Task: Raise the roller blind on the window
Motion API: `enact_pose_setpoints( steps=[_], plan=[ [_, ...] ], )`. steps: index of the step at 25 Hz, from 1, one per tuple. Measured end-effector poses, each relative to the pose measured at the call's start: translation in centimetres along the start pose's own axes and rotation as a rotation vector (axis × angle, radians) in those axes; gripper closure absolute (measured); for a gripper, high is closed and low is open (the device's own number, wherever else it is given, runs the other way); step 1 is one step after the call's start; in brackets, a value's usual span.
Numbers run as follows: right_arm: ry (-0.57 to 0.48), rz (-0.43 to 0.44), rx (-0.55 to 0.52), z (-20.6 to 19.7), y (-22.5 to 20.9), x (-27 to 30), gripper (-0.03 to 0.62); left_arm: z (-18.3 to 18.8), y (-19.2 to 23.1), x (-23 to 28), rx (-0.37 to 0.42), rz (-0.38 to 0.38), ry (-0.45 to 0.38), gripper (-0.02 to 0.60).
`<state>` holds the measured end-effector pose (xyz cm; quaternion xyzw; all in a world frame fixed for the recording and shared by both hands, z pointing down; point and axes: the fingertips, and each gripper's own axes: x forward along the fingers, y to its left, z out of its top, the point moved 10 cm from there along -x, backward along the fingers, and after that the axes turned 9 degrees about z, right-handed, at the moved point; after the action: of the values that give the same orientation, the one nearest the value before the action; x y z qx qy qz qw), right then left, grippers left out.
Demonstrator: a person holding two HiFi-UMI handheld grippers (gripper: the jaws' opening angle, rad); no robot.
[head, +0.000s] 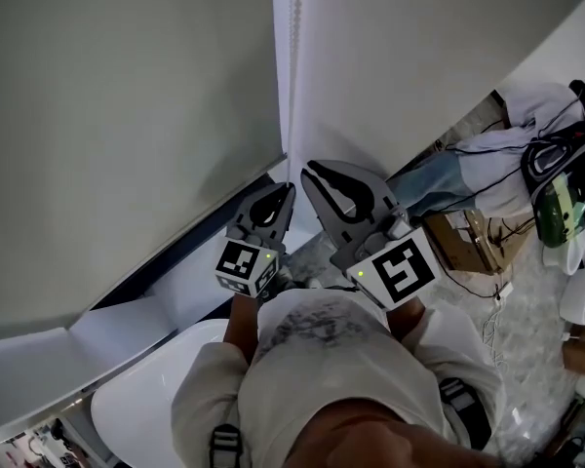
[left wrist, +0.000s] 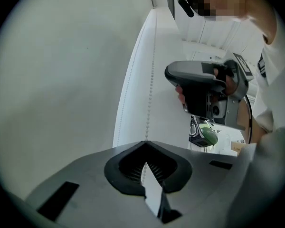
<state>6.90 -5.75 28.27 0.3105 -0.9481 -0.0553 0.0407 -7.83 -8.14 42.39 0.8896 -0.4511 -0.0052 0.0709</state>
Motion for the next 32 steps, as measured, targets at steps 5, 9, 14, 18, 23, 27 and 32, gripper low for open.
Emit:
enact_pose_setpoints(
  steps=[5,9,14,18,23,27,32],
  plan=[
    [-0.014,0.027,-0.002,1.6,-0.1,0.7,0.457,-0.2,-0.3,-0.7,0.02,0.006,0.002,0.574],
    [-0.044,0.035,-0.011,2.8,-0.6,0.8,0.457,-0.5,-0.5,-0.7,0.028,0.004,0.005,0.574],
    [-0.08,0.04,-0.025,4.6,-0.8,1.9,0.457,-0.6,-0.6,-0.9,0.025,-0.002,-0.002,0.574],
    [-0.095,0.017,-0.023,5.1,-1.3,2.2,0.516,-0.8,-0.7,-0.6,0.026,-0.003,-0.004,0.573],
    [-0.106,0.029,0.016,4.8,-1.5,2.2,0.53,-1.0,-0.7,-0.3,0.02,0.003,-0.008,0.574],
    [-0.12,0.016,0.012,4.0,-1.7,2.1,0.531,-1.6,-0.7,-0.1,0.004,0.005,-0.01,0.574],
    [-0.122,0.024,0.018,2.9,-1.5,2.4,0.531,-2.6,-0.4,-0.2,0.0,0.014,0.005,0.574]
  ],
)
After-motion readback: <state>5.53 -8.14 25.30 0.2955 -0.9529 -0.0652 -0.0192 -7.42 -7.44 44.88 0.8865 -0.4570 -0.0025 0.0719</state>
